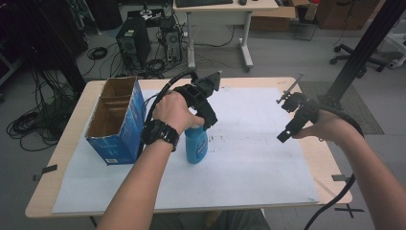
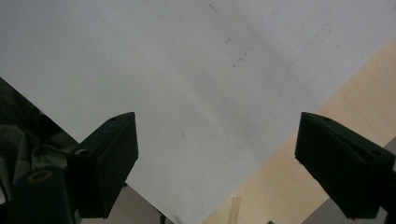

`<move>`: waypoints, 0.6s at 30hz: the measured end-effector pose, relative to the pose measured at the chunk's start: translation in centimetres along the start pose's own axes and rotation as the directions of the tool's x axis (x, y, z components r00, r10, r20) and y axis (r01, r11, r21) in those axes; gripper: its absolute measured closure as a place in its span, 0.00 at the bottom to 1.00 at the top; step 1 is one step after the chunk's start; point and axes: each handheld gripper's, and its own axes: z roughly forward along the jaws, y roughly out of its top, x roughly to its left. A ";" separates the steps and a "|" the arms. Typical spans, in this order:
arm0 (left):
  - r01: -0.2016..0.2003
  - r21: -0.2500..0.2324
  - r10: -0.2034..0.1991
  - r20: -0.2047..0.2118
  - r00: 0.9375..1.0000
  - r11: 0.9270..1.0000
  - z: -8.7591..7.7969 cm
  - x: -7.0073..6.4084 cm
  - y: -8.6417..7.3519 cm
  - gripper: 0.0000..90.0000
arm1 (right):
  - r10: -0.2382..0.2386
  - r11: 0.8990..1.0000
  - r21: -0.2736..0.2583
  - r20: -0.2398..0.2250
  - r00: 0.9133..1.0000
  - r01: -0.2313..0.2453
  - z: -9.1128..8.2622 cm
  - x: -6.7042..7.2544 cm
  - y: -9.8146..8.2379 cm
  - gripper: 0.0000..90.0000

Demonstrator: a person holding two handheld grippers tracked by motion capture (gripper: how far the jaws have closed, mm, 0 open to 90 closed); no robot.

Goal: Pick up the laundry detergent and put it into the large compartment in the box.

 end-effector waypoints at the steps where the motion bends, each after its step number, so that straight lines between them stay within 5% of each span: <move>1: -0.001 0.002 0.001 0.002 1.000 1.000 0.1 0.0 0.0 0.01 | 0.002 1.000 0.001 0.000 1.000 -0.002 0.0 0.0 0.0 0.15; 18: 0.001 0.021 -0.001 0.007 1.000 1.000 0.8 -0.2 0.1 0.01 | 0.002 1.000 -0.005 -0.002 1.000 -0.002 0.0 0.0 -0.2 0.15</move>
